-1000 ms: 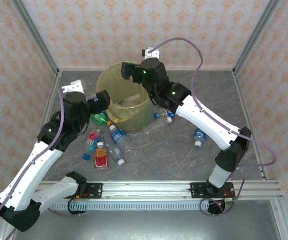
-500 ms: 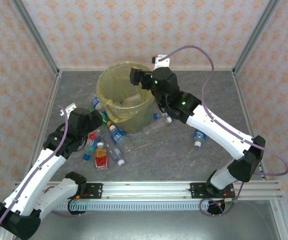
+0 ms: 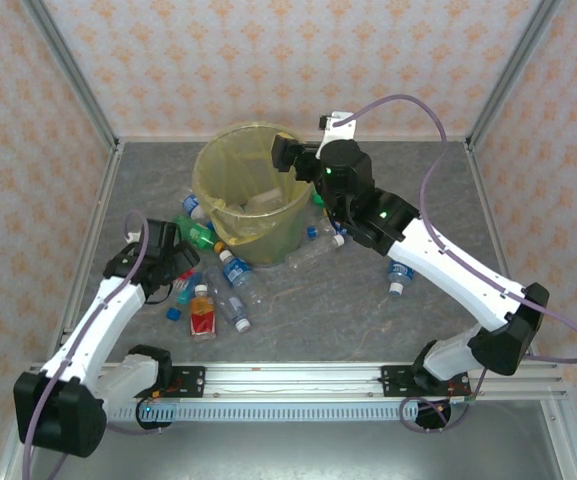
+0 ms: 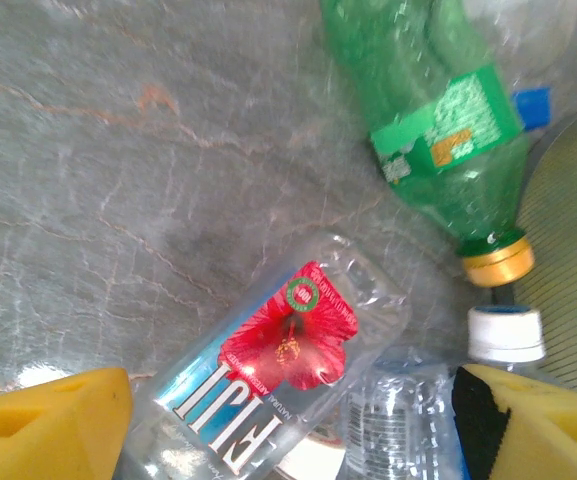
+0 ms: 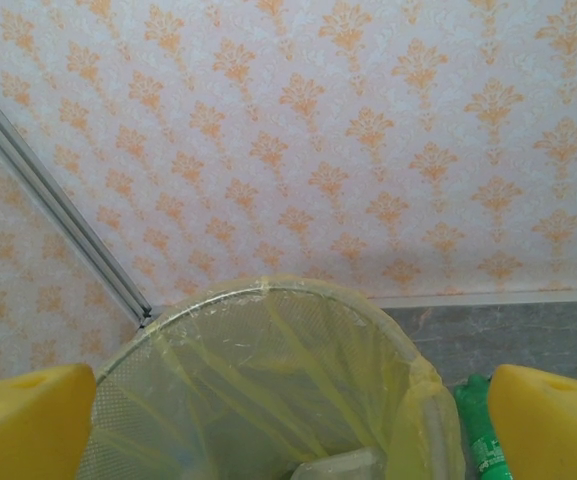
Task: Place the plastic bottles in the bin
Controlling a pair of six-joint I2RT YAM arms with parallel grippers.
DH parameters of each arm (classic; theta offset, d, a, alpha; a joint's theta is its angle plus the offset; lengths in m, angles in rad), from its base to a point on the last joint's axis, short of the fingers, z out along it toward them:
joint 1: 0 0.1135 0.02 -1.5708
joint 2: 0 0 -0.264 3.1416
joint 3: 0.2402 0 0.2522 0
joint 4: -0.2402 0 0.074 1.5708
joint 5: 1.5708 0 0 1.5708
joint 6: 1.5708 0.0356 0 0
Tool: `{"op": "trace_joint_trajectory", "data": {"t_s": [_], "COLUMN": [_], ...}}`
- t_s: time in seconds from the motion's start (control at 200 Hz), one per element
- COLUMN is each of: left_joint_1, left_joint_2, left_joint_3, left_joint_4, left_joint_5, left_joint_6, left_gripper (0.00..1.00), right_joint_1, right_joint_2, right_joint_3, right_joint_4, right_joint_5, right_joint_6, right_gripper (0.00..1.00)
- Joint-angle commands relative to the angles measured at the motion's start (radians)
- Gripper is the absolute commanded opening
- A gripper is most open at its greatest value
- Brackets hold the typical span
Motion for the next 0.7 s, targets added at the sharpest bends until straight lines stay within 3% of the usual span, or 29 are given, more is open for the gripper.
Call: {"op": "trace_joint_trajectory", "data": {"t_s": [0.0, 0.17, 0.696], "left_joint_1": [0.015, 0.023, 0.024], "left_joint_2": [0.041, 0.132, 0.272], "left_joint_3": [-0.004, 0.004, 0.010], "left_joint_4": [0.035, 0.057, 0.070], "left_joint_5": [0.069, 0.124, 0.138], "left_joint_6": [0.079, 0.140, 0.180], "left_gripper": [0.84, 0.85, 0.86], "right_joint_1": [0.005, 0.006, 0.002], "right_joint_2": [-0.031, -0.043, -0.112], "right_joint_3": [-0.014, -0.023, -0.080], "right_joint_4": [0.021, 0.018, 0.021], "right_joint_5": [0.024, 0.019, 0.053], "right_joint_6": [0.009, 0.022, 0.032], "right_gripper": [1.00, 1.00, 1.00]}}
